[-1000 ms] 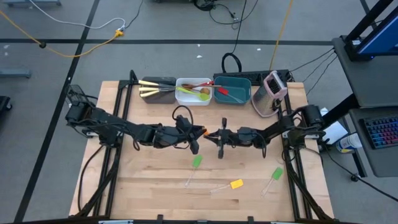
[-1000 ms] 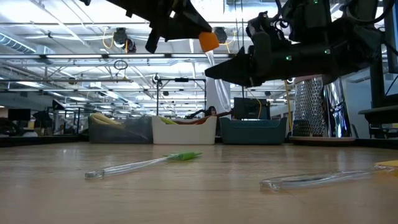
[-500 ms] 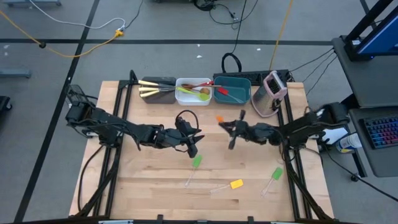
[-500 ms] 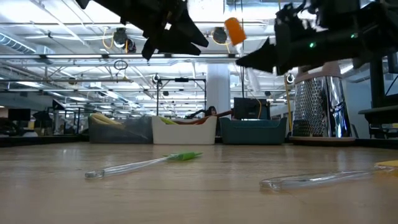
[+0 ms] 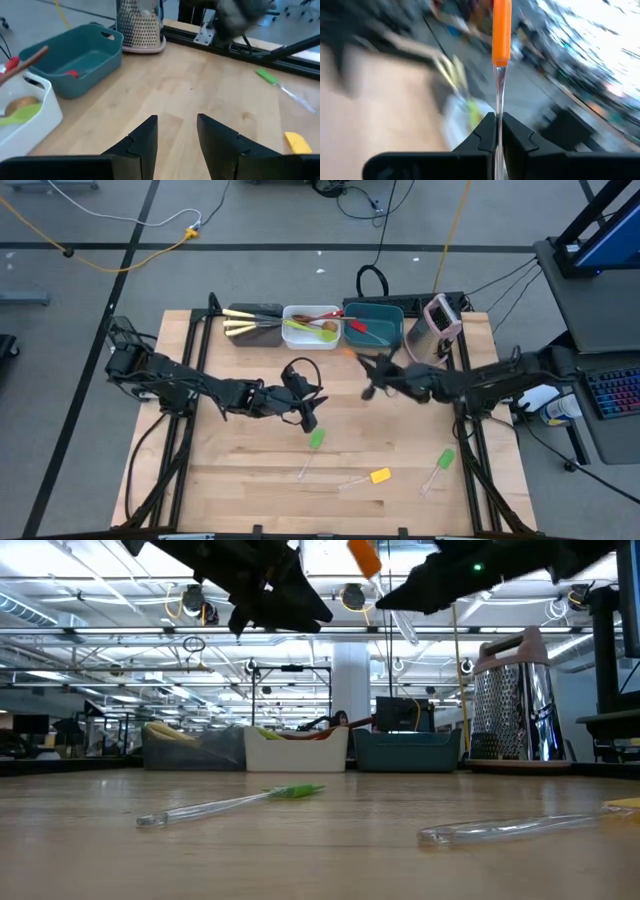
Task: Pick & Place Kitchen Items
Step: Put the orange spatula into the blue bin
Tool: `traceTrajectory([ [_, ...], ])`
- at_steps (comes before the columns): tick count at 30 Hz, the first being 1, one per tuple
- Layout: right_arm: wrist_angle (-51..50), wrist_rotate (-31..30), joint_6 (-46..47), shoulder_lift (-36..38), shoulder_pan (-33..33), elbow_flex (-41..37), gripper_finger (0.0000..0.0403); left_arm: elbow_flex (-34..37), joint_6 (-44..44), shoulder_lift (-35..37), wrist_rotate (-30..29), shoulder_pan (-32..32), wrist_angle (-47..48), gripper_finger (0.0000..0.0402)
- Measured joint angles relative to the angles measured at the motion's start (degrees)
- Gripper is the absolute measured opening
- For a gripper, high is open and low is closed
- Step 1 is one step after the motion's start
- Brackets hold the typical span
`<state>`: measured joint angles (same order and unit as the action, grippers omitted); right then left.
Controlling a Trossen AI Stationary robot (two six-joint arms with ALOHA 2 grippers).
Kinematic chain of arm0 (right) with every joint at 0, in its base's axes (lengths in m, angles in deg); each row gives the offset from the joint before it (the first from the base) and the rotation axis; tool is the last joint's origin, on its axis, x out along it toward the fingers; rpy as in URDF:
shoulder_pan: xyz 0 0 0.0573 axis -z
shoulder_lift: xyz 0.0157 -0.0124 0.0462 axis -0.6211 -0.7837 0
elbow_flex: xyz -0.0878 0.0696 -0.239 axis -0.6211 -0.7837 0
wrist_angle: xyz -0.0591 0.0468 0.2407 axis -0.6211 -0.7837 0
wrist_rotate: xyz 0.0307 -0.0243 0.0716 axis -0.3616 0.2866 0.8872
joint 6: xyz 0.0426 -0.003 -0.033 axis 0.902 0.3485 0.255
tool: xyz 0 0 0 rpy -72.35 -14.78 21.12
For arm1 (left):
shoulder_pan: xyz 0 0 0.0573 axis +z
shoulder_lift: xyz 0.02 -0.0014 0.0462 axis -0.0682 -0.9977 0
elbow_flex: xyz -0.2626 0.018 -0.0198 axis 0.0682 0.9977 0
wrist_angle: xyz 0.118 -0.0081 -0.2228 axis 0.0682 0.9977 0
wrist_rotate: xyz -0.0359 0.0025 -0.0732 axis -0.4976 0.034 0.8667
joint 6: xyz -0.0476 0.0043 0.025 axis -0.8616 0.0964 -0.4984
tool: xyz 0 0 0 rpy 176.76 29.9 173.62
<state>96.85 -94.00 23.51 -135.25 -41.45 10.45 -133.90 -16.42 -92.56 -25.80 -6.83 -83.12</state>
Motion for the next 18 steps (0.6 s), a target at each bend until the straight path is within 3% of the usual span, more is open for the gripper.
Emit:
traceTrajectory([
  [3,-12.97,-5.87,0.41,-1.87,3.34,6.5,0.0006,0.0,1.59,0.0,0.0,0.42,-0.37,0.0141],
  [6,-21.76,-5.62,1.84,-3.48,7.68,9.68,0.0007,0.0,1.81,0.0,0.0,1.18,-0.22,0.0141],
  [13,-29.41,5.66,0.79,-7.35,18.98,10.17,0.0008,0.0,1.82,0.02,0.0,2.5,0.28,0.0141],
  [18,-32.41,7.78,0.7,-12.15,24.41,10.15,0.0008,0.0,3.55,0.02,0.55,2.86,0.61,0.0141],
])
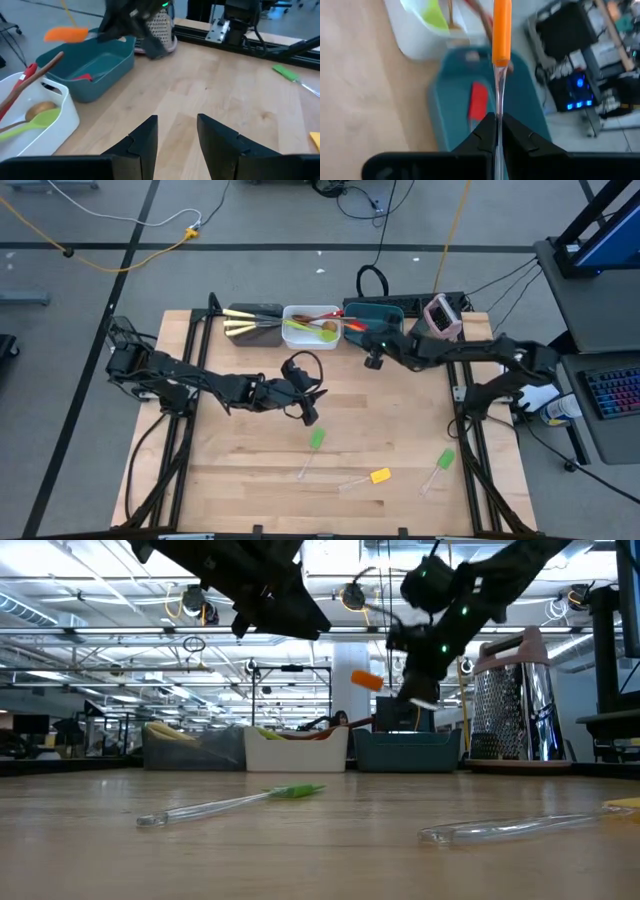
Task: Pick & Place Kitchen Items
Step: Put the orange spatula into the blue bin
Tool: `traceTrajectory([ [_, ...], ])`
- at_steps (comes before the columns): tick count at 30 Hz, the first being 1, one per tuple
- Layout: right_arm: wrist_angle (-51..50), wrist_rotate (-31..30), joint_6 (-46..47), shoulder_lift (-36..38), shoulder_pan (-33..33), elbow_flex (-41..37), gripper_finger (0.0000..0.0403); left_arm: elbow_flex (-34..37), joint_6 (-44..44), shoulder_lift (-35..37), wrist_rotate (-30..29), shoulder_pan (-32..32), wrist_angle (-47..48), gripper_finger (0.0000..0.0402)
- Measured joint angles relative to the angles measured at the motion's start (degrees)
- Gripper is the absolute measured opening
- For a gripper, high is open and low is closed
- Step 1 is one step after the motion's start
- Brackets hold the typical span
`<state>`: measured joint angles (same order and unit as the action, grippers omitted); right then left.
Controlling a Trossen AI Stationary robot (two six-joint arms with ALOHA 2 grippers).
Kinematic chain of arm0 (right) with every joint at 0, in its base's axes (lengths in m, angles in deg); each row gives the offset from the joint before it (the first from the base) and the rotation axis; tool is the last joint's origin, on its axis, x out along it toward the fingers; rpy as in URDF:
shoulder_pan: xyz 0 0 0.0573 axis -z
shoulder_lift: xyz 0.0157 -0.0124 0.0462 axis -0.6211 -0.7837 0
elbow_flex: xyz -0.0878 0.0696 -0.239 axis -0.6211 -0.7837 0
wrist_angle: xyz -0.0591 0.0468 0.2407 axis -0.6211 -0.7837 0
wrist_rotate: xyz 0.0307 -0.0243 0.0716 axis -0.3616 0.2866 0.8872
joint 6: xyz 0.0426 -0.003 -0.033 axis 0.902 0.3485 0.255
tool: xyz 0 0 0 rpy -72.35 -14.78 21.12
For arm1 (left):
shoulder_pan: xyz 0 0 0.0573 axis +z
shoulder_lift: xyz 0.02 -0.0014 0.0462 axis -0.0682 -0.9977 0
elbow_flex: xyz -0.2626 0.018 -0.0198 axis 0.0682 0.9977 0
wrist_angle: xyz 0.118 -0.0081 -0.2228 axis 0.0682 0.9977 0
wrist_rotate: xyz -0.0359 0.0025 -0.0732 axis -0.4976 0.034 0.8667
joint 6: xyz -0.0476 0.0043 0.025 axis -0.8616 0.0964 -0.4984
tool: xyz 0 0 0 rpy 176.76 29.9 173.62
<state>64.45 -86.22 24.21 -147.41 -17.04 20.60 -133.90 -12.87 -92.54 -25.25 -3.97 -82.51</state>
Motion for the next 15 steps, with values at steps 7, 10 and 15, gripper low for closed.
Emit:
traceTrajectory([
  [7,0.05,0.02,-3.38,-5.59,4.72,-0.01,0.0008,0.0,1.71,0.0,1.63,0.04,1.48,0.0141],
  [10,0.63,0.07,-3.61,-6.79,6.34,0.0,0.0008,0.0,1.71,0.0,2.1,0.04,2.22,0.0141],
  [15,1.13,1.73,-3.89,-8.43,8.74,-0.01,0.0008,0.0,1.69,0.0,2.12,0.04,2.64,0.0141],
])
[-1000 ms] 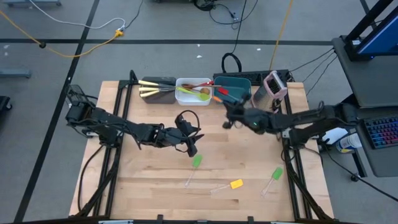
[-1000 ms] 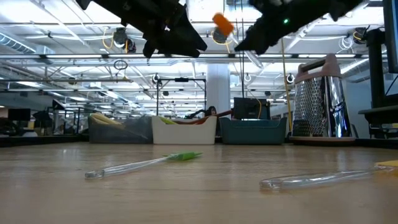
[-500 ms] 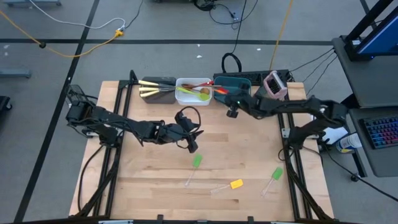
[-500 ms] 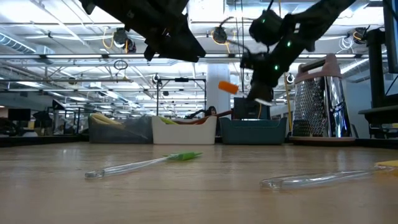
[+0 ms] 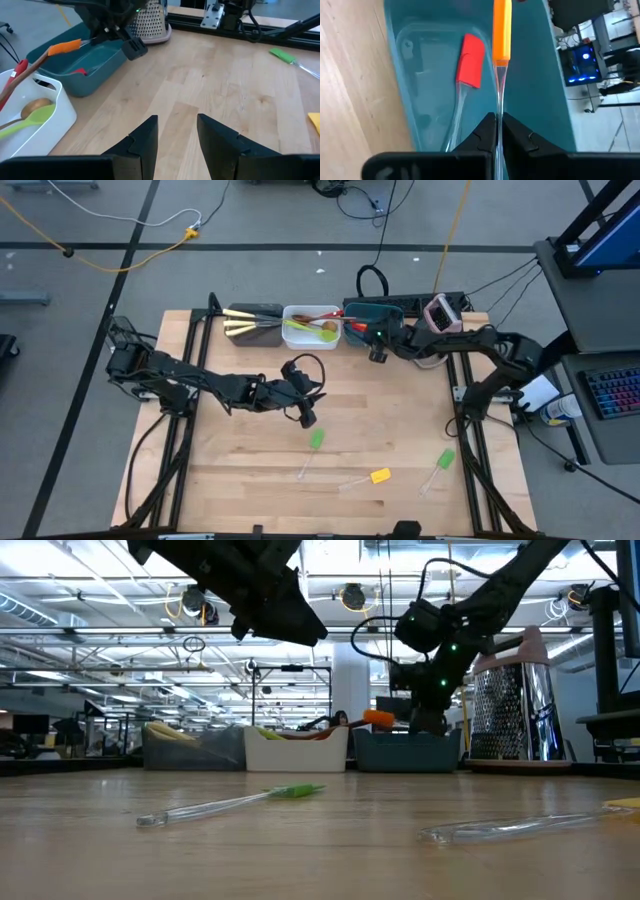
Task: Pick & Place Kitchen Items
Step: Put the orange spatula into the blue bin, then put the right green spatula into the blue bin
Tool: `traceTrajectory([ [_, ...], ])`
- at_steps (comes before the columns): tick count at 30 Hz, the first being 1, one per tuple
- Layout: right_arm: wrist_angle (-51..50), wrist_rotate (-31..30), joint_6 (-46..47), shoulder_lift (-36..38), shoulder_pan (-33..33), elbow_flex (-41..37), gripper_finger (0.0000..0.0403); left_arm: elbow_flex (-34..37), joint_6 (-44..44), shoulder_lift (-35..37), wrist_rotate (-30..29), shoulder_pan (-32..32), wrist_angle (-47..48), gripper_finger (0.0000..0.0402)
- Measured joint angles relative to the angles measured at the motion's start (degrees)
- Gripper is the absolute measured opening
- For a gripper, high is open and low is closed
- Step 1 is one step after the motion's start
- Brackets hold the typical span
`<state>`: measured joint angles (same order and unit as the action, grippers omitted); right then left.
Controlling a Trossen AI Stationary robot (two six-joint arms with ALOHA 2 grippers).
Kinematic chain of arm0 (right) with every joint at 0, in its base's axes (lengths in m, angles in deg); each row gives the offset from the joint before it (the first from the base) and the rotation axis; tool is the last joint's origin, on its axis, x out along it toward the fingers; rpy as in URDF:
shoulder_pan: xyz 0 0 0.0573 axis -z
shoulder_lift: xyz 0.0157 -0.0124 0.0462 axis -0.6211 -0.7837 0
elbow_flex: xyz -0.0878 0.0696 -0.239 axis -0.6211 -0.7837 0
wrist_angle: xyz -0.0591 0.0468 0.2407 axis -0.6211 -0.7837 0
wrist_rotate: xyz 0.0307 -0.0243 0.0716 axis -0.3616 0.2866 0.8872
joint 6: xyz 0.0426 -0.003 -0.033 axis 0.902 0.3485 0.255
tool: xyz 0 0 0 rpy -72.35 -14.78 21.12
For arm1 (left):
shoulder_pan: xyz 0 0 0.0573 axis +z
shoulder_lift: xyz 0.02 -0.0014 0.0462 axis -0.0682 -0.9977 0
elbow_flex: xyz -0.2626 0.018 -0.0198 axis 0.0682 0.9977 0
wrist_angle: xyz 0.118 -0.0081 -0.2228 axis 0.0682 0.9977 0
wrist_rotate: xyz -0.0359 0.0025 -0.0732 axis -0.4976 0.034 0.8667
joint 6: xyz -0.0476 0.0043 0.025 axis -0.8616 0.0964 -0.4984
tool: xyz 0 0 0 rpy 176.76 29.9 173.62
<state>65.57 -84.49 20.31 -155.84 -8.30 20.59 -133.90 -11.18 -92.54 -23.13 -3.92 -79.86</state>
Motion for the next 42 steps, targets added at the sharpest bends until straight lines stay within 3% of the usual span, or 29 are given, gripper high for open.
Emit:
traceTrajectory([
  [6,4.27,6.99,-0.63,-2.85,2.47,0.01,0.0008,0.0,-0.02,0.0,0.0,0.0,0.04,0.0141],
  [12,6.74,7.26,-2.27,-4.67,3.33,-0.03,0.0018,0.0,-0.06,0.0,-0.02,0.0,0.52,0.0141],
  [35,6.42,6.96,6.78,-4.98,3.11,-0.03,0.0189,0.0,-4.4,0.0,-0.04,0.0,1.18,0.0141],
  [42,6.26,1.43,5.03,-1.32,-0.33,-0.03,0.0218,0.0,-8.11,0.0,-0.04,-0.02,1.18,0.0141],
])
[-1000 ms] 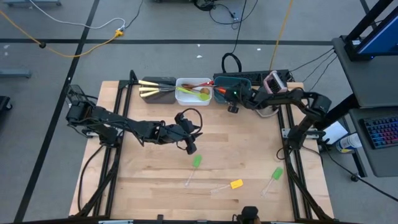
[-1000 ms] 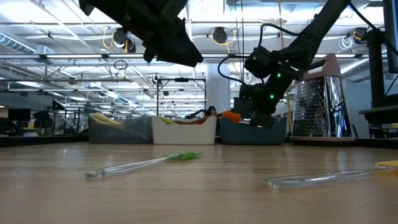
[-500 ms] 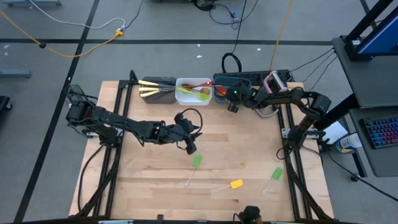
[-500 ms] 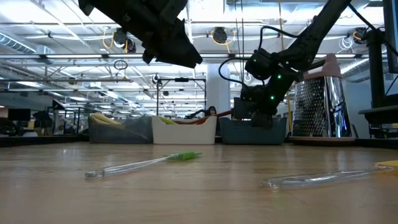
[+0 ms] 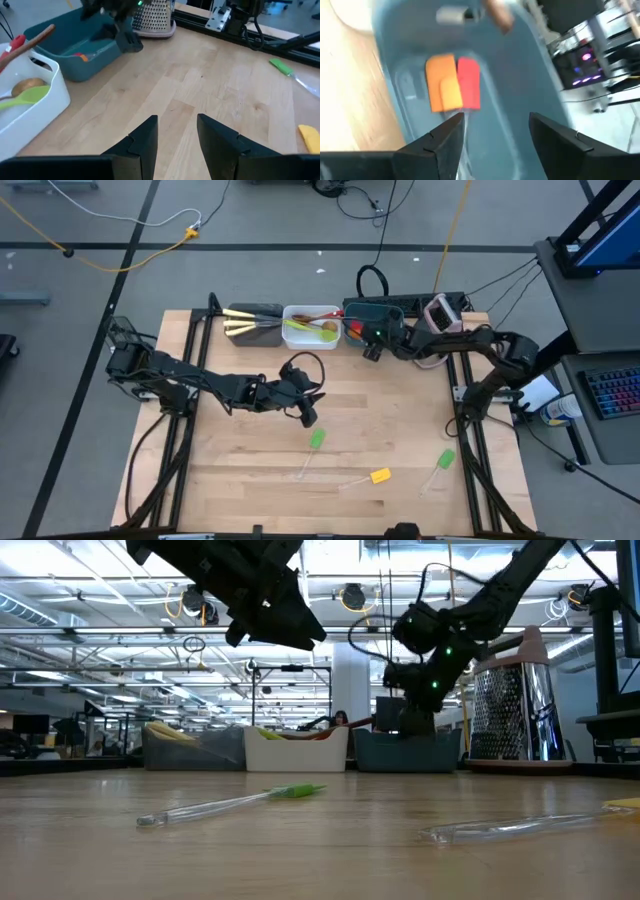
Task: Pick & Place Kitchen Items
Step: Put the right green spatula into the blue bin
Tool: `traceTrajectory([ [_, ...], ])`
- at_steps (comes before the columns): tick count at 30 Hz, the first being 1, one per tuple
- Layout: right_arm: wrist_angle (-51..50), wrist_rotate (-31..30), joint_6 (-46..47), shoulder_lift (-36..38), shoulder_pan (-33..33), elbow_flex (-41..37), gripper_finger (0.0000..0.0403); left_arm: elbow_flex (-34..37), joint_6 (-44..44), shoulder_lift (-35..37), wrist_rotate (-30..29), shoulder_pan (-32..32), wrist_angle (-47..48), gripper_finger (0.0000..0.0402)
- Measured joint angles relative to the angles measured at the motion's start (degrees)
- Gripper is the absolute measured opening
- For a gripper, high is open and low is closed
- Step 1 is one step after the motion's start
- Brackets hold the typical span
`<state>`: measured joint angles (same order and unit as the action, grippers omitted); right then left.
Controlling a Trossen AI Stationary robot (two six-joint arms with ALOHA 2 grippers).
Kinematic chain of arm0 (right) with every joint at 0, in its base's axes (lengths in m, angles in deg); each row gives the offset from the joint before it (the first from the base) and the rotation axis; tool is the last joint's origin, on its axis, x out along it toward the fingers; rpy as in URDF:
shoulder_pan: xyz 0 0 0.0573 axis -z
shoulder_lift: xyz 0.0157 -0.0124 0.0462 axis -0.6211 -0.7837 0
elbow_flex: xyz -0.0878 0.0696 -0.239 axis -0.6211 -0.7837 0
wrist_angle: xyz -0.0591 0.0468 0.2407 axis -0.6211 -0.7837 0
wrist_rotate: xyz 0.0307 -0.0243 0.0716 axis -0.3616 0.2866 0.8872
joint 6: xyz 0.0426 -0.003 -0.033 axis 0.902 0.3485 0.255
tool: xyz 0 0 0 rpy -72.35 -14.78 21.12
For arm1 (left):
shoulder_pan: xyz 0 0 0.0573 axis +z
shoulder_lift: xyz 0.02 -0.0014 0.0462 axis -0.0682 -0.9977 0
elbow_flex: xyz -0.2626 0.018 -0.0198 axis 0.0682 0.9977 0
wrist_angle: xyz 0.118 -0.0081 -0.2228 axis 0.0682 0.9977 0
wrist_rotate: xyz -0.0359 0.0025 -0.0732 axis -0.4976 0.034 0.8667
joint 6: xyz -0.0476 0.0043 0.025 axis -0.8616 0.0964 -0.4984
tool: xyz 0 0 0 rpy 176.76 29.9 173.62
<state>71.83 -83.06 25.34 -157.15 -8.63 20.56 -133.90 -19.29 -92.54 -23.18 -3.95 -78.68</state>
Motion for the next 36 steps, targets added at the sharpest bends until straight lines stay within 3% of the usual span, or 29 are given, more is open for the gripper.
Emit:
traceTrajectory([
  [4,0.21,1.6,4.49,4.6,-3.36,0.04,0.0216,0.0,-2.89,0.0,0.33,0.0,-0.02,0.0141],
  [14,-1.12,17.65,16.6,9.42,-11.61,0.04,0.0201,0.0,-7.23,0.0,4.79,-1.39,0.04,0.0141],
  [21,0.42,30.05,15.1,8.7,-17.68,-2.55,0.0201,0.0,-10.73,0.01,4.92,-5.49,3.97,0.014],
  [28,11.03,34.41,15.17,8.66,-24.51,-11.01,0.02,0.0,-18.46,0.02,7.84,-9.7,8.85,0.014],
  [36,39.07,34.41,12.32,8.7,-30.22,-22.41,0.02,0.0,-16.27,0.02,9.08,-11.56,11.85,0.014],
])
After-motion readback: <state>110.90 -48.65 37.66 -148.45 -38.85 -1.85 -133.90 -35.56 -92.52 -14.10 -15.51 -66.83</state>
